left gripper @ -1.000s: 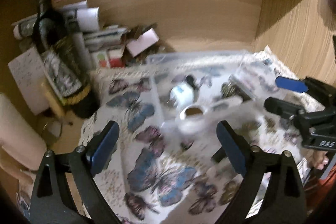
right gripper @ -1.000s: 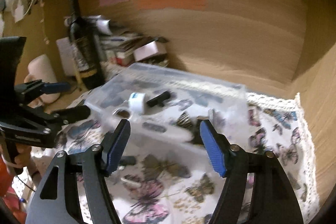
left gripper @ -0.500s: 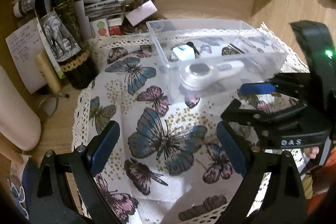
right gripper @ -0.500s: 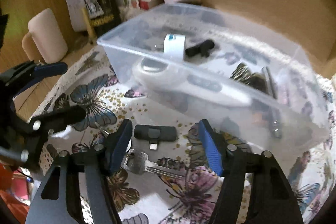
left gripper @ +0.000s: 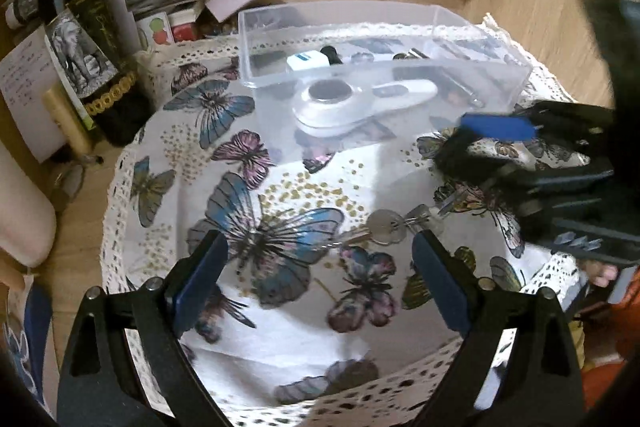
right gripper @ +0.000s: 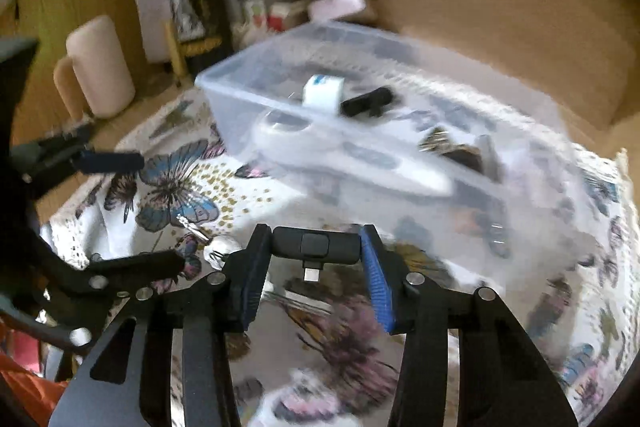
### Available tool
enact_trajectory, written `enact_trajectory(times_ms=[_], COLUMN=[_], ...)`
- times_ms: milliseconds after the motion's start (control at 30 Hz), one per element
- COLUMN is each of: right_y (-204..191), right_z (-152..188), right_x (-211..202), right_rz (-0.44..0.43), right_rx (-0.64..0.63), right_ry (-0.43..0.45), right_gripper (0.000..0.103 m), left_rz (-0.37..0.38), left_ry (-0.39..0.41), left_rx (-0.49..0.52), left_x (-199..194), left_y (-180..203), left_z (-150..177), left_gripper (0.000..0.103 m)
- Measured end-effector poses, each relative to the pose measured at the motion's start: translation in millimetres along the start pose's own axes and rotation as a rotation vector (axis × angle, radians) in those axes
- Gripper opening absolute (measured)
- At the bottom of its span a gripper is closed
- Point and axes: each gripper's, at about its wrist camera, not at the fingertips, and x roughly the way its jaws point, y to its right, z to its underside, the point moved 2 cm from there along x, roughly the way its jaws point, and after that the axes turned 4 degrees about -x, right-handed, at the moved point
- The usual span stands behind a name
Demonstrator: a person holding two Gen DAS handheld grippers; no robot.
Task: Organize rigid objects
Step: 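Grasp the black USB adapter with the right tool while the left tool approaches the silver keys, then grasp the silver keys by their ring with the left tool and lift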
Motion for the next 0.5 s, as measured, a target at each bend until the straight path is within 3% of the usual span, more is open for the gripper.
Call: enact_trajectory(times_ms=[233, 500], right_y=[42.3, 64.1], right_z=[14.8, 20.7], right_x=[-42.1, -54.7], right_rz=[0.056, 0.054], right_rx=[0.072, 0.132], right_ry=[0.089, 0.144], right_gripper=[0.042, 0.042], left_rz=[0.005, -0.049], left_ry=[-0.093, -0.101], left_rx=[-0.127, -0.109], left_x=[18.9, 33.2], left_y=[11.7, 37.3], left_z=[1.6, 0.1], left_gripper=[0.095, 0.096])
